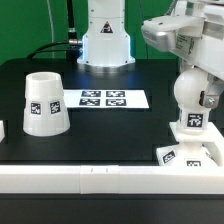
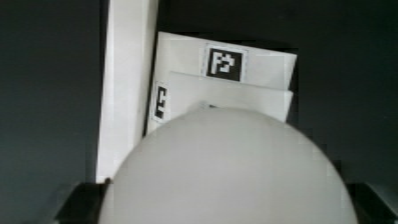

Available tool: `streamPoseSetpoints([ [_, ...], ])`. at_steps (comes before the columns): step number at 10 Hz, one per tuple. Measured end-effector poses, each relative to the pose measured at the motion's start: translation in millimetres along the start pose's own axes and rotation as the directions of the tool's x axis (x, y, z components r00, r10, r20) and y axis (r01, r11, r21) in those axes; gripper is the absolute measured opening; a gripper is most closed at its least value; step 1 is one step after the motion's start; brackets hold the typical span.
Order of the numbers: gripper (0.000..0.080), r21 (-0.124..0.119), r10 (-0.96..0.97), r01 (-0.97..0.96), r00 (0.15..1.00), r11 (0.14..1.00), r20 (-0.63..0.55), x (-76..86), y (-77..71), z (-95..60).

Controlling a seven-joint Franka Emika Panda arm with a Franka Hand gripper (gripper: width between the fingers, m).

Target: Assemble lamp

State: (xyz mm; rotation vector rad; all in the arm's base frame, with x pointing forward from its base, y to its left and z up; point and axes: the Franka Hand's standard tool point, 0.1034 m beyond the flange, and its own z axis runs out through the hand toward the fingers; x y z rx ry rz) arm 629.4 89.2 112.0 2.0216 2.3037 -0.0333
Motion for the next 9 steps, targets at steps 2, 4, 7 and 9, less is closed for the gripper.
streamPoseSetpoints([
  [2, 0.0577, 0.003, 0.145, -0.145, 0.989, 0.989, -0.003, -2.9, -0.4, 0.2],
  [4, 0.0577, 0.011, 0.381, -0.381, 0.925, 0.925, -0.007, -3.6, -0.9, 0.5],
  [7, 0.0577, 0.05, 0.666, -0.666, 0.746, 0.744, 0.029, -1.1, -5.7, -0.3],
  [9, 0.0578, 0.053, 0.782, -0.783, 0.622, 0.62, 0.051, 2.0, -6.6, -0.5],
])
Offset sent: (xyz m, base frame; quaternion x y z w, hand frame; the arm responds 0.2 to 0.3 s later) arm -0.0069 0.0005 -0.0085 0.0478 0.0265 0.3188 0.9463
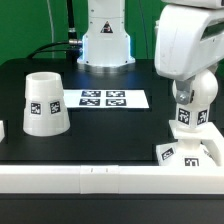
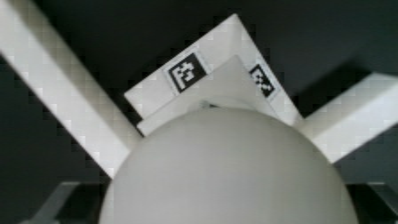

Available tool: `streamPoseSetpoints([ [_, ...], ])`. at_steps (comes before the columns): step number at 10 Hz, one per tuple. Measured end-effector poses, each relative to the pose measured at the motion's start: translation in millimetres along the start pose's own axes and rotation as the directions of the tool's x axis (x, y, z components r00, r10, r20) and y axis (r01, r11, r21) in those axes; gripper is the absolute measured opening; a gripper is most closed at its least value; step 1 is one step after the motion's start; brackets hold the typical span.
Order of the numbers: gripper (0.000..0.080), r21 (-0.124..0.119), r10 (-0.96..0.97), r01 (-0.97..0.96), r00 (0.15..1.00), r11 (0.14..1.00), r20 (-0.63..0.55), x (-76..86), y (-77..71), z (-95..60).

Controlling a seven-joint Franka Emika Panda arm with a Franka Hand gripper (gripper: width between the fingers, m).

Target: Assemble lamp

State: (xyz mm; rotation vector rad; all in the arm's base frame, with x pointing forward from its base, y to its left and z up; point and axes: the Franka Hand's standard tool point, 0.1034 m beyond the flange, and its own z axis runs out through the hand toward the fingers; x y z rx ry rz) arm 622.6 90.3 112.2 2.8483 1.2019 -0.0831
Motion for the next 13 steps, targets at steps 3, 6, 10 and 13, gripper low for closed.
streamPoseSetpoints([
  [3, 0.0578, 0.001, 0.175, -0.175, 0.985, 0.985, 0.001, -0.1, -0.5, 0.4],
  [6, 0.0578, 0.002, 0.333, -0.333, 0.943, 0.943, 0.001, 0.2, -1.0, 0.5],
  [10, 0.0579, 0.024, 0.63, -0.63, 0.777, 0.777, 0.003, -0.3, -1.1, 0.9],
  [13, 0.0579, 0.029, 0.804, -0.804, 0.594, 0.594, 0.01, -3.6, 3.3, 1.0],
])
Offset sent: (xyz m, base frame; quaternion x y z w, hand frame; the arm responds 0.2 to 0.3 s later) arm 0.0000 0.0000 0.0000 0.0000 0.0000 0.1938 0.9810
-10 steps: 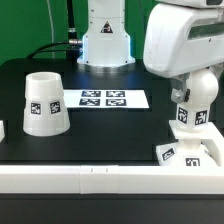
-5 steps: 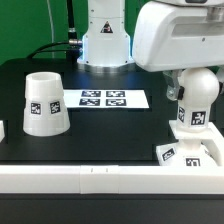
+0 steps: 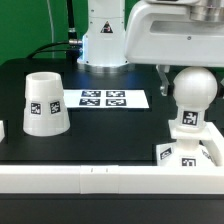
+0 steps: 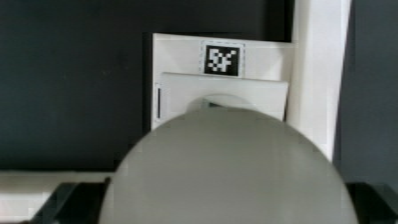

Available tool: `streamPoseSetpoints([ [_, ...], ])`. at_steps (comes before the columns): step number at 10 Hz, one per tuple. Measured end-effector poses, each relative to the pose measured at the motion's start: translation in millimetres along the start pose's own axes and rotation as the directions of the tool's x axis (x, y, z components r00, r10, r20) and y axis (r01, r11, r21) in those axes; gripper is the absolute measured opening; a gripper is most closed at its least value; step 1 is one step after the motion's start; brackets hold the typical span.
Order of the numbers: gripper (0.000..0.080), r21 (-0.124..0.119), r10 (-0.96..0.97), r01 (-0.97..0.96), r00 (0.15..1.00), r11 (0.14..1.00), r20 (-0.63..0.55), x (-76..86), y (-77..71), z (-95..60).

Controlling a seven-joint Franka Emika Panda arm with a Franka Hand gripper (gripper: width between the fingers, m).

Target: Assemble lamp

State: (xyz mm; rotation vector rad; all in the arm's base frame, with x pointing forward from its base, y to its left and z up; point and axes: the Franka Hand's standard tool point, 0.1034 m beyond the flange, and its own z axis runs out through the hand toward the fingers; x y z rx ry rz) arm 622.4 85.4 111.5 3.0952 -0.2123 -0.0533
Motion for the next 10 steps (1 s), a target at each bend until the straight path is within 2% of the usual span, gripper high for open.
streamPoseSetpoints([
  [4, 0.0579, 0.008, 0.311, -0.311, 0.95, 0.95, 0.019, -0.3, 7.5, -0.7],
  [7, 0.0579, 0.007, 0.357, -0.357, 0.934, 0.934, 0.025, -1.3, 6.9, -0.2],
  [8, 0.0673, 0.007, 0.352, -0.352, 0.936, 0.936, 0.025, -1.4, 6.7, 0.1],
  [10, 0.0693, 0.013, 0.3, -0.3, 0.954, 0.954, 0.019, -3.6, 6.5, -3.6],
])
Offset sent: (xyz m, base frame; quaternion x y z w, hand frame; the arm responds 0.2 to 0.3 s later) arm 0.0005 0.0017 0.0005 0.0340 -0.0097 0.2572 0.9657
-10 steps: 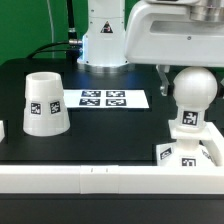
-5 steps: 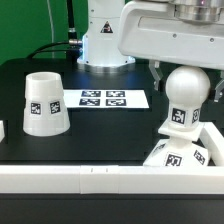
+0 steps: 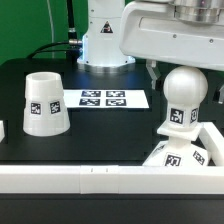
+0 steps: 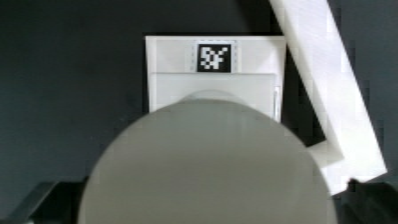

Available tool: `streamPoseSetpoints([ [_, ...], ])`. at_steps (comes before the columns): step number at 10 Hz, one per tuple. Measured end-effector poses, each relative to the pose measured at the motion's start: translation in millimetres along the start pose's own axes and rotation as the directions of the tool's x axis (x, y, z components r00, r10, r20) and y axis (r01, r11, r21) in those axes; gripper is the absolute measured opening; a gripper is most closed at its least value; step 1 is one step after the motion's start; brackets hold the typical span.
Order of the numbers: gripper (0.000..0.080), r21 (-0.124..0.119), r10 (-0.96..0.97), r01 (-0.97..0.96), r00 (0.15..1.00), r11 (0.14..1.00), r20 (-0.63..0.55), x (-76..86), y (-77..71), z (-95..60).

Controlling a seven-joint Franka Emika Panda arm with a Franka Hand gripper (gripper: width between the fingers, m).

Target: Assemble lamp

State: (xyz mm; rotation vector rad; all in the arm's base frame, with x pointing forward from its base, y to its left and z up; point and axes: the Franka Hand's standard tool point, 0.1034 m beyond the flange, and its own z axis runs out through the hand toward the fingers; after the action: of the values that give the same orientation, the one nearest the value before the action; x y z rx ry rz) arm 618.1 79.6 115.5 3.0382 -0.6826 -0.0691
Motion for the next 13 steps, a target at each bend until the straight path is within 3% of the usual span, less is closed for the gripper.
streamPoseSetpoints([
  [2, 0.0698, 0.011, -0.129, 0.13, 0.991, 0.992, -0.016, -15.4, 11.9, -13.5],
  [3, 0.0699, 0.032, -0.185, 0.185, 0.983, 0.982, -0.018, -19.9, 22.3, -20.9],
  [4, 0.0699, 0.038, -0.252, 0.253, 0.967, 0.967, -0.038, -18.4, 35.1, -27.5],
  [6, 0.0699, 0.037, -0.286, 0.289, 0.956, 0.957, -0.061, -26.9, 64.9, -25.4],
  [13, 0.0699, 0.036, -0.302, 0.305, 0.951, 0.952, -0.061, -27.3, 62.9, -23.9],
])
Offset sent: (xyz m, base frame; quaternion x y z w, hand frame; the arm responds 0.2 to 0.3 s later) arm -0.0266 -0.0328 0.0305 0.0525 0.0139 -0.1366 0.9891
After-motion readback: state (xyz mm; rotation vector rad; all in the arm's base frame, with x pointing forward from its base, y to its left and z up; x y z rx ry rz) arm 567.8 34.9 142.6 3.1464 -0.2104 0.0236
